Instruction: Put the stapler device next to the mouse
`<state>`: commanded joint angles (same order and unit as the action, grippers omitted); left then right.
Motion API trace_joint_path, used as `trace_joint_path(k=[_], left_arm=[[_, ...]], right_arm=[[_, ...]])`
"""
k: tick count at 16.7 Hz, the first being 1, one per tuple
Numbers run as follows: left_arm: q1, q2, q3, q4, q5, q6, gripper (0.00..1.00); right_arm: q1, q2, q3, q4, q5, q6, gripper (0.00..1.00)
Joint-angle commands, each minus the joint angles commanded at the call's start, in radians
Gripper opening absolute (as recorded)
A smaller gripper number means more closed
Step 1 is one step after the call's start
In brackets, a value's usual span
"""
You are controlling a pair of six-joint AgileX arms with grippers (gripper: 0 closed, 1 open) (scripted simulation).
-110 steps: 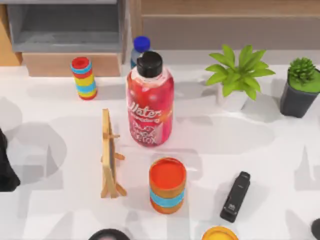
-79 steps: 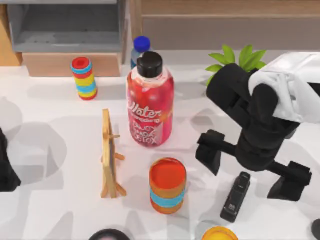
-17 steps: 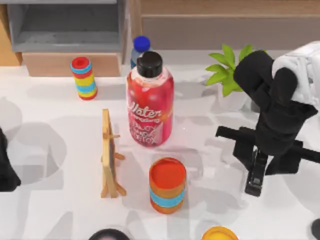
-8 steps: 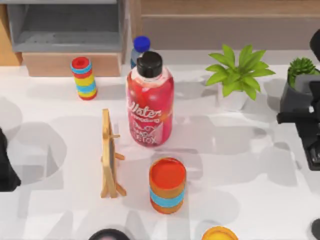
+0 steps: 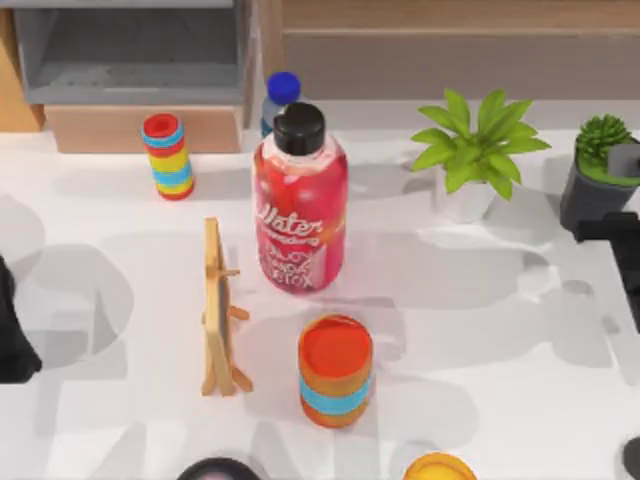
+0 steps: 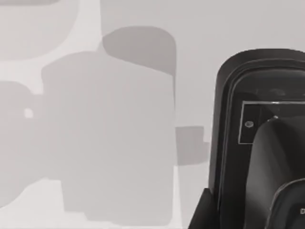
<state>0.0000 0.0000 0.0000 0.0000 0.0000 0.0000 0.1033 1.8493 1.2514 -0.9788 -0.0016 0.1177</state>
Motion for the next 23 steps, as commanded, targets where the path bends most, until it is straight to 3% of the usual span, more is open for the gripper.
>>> trace_joint_path(k=[14, 23], left_arm=[[0.000, 0.000, 0.000, 0.000, 0.000, 0.000, 1.00], [0.000, 0.000, 0.000, 0.000, 0.000, 0.000, 1.00]], right_arm=[[-0.083, -0.169, -0.020, -0.051, 0.106, 0.076, 0.00], [-0.056, -0.133, -0.005, 0.027, 0.075, 0.042, 0.00]])
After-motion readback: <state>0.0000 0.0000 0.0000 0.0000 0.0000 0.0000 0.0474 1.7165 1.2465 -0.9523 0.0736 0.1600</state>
